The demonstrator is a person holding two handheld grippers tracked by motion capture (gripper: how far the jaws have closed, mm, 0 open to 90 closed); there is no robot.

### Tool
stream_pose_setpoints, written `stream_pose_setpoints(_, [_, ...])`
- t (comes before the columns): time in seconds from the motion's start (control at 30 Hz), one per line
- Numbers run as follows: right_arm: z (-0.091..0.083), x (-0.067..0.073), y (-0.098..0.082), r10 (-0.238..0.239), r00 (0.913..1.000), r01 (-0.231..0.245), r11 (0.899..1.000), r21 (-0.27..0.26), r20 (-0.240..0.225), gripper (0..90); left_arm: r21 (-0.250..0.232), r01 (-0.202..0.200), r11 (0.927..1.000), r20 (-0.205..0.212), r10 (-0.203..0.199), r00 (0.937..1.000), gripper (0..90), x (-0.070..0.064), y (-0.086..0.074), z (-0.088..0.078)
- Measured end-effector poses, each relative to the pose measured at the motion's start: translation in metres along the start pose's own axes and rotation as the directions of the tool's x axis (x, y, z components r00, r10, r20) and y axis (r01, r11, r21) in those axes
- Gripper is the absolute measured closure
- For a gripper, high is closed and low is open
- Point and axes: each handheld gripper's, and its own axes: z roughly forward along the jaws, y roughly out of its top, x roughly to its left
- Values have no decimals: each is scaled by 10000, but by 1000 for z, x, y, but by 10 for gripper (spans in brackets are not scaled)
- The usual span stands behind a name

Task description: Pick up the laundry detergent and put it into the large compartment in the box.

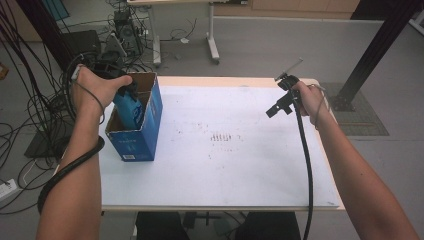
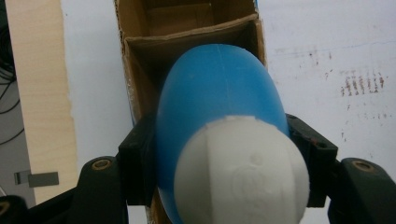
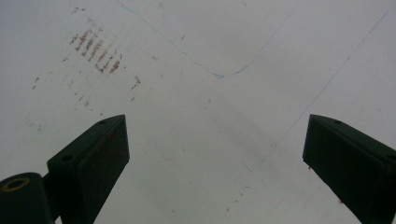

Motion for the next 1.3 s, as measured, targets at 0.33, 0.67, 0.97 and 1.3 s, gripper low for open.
stream_pose_setpoints(0.33, [2,0,0,-1,10000,1,10000,35,-34,69,239,122,9996,-28,-121,9999,376,3,-3,19])
stream_pose_setpoints(0.67, [1,-1,0,21,10000,-22,10000,95,8,70,367,167,9992,24,-168,9999,376,3,-6,34])
stream_pose_setpoints(0.97, [2,-1,0,1,10000,-1,10000,97,7,69,424,177,9989,-207,-169,9996,376,1,-7,42])
stream_pose_setpoints(1.3, [4,0,0,34,10000,-34,9999,109,-78,69,544,178,9984,-126,-171,9998,377,-1,-10,53])
